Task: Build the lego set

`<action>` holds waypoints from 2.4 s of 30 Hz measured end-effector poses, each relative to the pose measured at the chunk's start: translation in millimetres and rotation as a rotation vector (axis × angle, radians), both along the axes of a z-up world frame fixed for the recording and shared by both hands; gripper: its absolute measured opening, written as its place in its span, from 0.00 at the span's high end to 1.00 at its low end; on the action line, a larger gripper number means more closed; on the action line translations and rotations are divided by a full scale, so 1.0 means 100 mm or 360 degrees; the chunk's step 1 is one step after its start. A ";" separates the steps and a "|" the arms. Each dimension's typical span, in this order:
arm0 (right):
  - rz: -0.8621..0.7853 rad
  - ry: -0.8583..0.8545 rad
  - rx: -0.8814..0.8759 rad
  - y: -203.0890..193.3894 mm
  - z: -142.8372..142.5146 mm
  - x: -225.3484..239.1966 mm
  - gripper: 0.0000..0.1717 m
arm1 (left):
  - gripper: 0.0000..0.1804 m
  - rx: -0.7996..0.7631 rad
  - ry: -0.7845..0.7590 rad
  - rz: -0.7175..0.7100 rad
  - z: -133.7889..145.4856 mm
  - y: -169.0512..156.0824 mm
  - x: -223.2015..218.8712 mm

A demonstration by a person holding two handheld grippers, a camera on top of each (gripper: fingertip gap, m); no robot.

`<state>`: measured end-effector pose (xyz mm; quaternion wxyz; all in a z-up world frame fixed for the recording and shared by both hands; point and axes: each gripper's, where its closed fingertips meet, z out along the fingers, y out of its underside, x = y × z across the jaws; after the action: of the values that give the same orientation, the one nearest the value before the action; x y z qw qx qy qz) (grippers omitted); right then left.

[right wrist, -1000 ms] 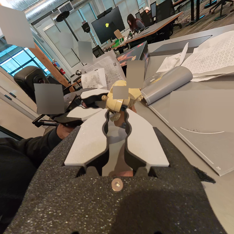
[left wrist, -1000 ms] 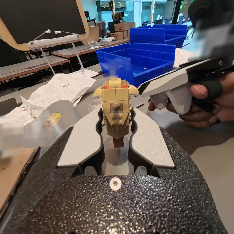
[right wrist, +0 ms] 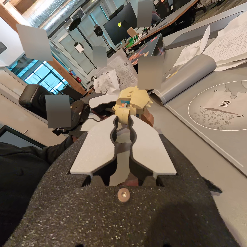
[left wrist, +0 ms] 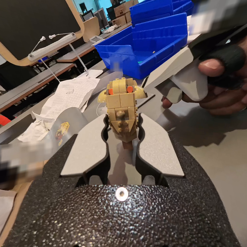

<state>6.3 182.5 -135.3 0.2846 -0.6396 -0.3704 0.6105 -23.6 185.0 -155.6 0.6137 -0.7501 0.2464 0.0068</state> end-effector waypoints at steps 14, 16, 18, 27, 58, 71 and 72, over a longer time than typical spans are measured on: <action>0.0054 0.0023 -0.0035 -0.03 0.02 0.04 0.92 | 0.77 0.0102 0.0170 -0.0005 0.05 -0.04 0.03; 0.0060 0.0017 -0.0039 -0.03 0.02 0.04 0.92 | 0.77 0.0110 0.0186 -0.0012 0.05 -0.04 0.04; 0.0069 0.0015 -0.0054 -0.03 0.02 0.05 0.92 | 0.77 0.0118 0.0197 -0.0018 0.05 -0.04 0.05; 0.0080 0.0020 -0.0112 -0.02 0.01 0.07 0.91 | 0.77 0.0164 0.0278 -0.0009 0.07 -0.06 0.08; 0.0072 0.0129 -0.0180 0.00 0.10 0.06 0.91 | 0.77 0.0308 0.0267 0.0048 0.18 -0.05 0.05; 0.0079 0.0143 -0.0152 -0.04 0.12 0.06 0.92 | 0.77 0.0211 0.0194 0.0066 0.10 -0.01 0.01; 0.0075 0.0138 -0.0142 -0.04 0.12 0.06 0.92 | 0.77 0.0209 0.0196 0.0067 0.09 -0.01 0.01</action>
<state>12.2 178.8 -123.4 0.2572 -0.6158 -0.3450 0.6601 -22.9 183.8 -146.1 0.6449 -0.7114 0.2671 0.0820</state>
